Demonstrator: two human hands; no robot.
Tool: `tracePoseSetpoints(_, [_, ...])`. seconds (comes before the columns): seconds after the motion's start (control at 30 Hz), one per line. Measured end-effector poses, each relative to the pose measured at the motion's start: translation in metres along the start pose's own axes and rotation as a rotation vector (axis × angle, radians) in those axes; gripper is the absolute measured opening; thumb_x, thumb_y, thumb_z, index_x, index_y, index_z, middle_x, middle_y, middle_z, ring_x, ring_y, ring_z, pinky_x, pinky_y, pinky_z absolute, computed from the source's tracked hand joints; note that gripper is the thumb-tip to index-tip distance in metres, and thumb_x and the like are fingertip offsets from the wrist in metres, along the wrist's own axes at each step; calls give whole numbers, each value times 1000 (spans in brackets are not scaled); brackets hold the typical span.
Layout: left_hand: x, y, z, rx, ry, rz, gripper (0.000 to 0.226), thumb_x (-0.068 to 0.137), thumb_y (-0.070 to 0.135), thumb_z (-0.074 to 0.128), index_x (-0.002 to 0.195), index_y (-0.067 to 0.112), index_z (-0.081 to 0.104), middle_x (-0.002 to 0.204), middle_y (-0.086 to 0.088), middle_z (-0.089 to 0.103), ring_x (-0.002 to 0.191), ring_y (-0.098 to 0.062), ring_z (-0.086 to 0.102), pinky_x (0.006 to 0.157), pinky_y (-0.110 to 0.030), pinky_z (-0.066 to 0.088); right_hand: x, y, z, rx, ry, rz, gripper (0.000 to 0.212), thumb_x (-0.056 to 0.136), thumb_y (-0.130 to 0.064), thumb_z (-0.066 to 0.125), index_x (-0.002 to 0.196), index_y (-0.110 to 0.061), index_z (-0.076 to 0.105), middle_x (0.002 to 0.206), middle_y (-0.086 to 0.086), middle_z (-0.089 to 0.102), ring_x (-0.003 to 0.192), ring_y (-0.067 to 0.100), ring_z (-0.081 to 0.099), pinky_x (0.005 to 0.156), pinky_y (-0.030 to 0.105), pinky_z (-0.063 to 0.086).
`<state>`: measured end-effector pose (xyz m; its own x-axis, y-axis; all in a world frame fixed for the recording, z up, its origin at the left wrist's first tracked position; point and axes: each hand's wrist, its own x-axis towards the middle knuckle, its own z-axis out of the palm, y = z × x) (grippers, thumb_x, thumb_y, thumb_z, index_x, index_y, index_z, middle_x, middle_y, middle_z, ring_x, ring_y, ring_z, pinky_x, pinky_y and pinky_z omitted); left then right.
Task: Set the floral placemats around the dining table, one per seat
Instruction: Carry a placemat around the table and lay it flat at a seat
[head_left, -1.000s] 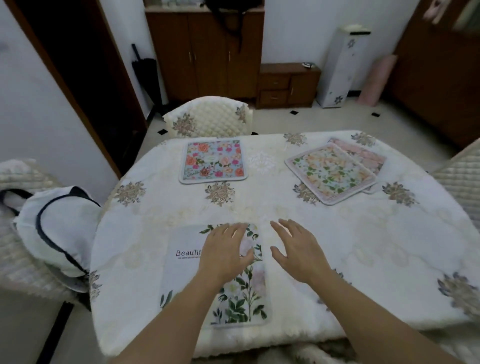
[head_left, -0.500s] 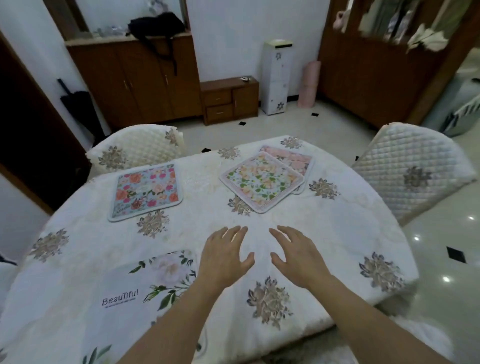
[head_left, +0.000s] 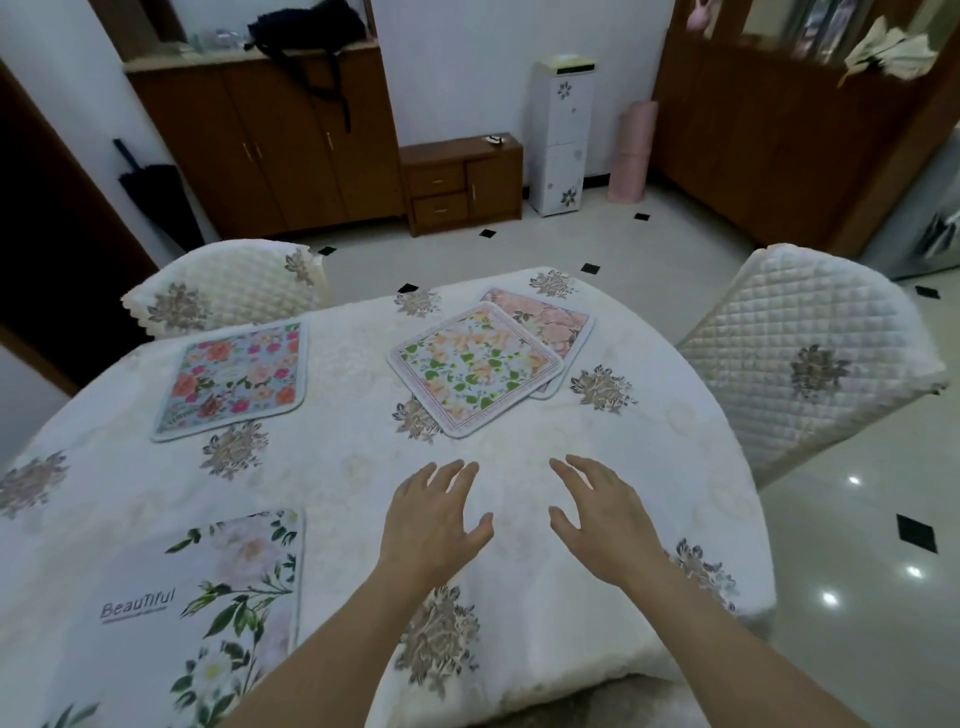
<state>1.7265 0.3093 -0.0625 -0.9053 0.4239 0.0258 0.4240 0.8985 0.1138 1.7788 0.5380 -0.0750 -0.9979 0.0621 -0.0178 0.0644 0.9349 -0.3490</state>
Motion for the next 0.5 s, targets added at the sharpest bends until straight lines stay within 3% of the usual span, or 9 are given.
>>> tracePoseSetpoints(0.5, [29, -29, 14, -27, -35, -71, 75, 84, 65, 28, 146, 26, 41, 148, 2, 49, 136, -30, 44, 110, -44, 40, 44, -15, 3, -5, 15, -47, 58, 94, -43, 51, 148, -27, 37, 152, 0, 39, 140, 21, 35, 111, 43, 31])
